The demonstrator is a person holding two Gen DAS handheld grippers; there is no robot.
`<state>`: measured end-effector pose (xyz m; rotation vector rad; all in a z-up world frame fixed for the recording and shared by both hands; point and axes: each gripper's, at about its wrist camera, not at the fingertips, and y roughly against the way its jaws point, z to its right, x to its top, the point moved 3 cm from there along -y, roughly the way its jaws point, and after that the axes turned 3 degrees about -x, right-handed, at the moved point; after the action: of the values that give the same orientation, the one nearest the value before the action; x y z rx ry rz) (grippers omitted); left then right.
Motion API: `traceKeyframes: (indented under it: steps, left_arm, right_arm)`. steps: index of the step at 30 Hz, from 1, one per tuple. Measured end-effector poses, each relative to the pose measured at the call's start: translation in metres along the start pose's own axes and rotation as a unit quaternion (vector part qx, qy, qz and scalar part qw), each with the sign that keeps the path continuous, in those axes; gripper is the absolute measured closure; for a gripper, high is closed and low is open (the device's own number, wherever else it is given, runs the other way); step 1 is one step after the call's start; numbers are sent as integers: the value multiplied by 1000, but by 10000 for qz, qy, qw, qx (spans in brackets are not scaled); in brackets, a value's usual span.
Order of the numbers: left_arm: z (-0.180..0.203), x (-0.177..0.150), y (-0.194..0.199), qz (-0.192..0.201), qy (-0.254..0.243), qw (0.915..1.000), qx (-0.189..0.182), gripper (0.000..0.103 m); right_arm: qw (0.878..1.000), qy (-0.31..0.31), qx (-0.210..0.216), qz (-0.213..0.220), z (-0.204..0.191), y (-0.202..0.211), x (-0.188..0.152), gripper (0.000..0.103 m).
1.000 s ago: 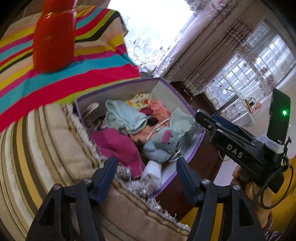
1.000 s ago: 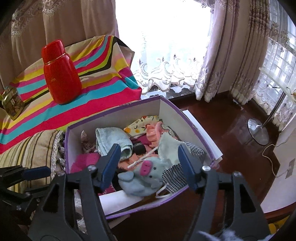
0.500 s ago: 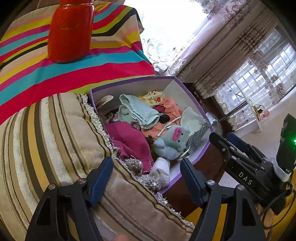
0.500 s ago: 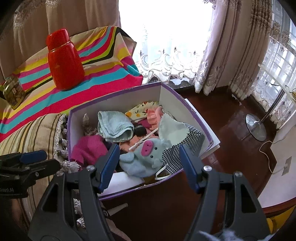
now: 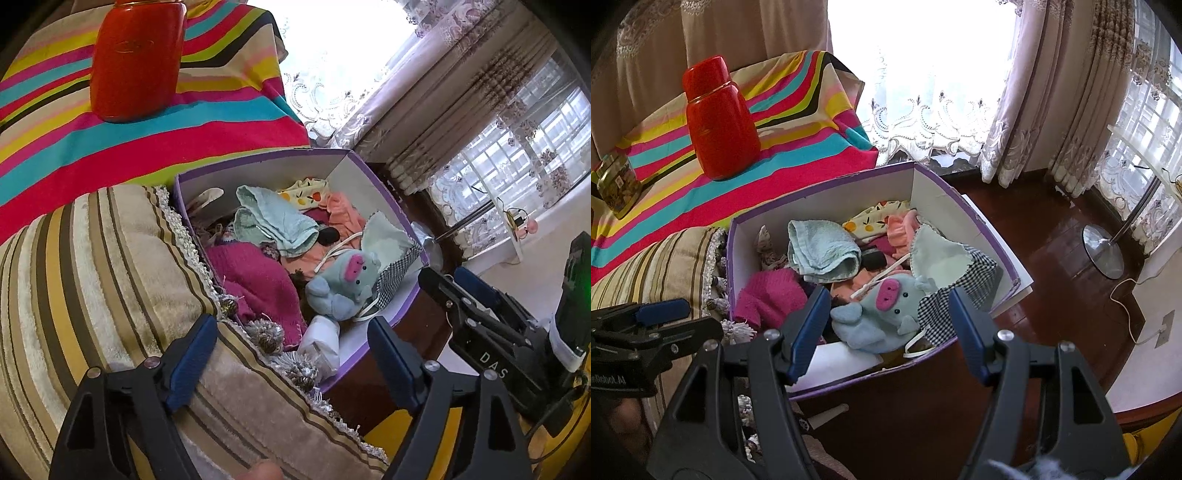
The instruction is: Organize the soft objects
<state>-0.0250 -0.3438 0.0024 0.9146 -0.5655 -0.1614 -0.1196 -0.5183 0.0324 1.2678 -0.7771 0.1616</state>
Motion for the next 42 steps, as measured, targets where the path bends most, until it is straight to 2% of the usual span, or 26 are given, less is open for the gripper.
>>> traceKeyframes:
  steps: [42]
  left_arm:
    - [-2,0,1,70,40,10000,-37,19]
  right_arm:
    - [9999,13,3,-132,1,-8,-10,31]
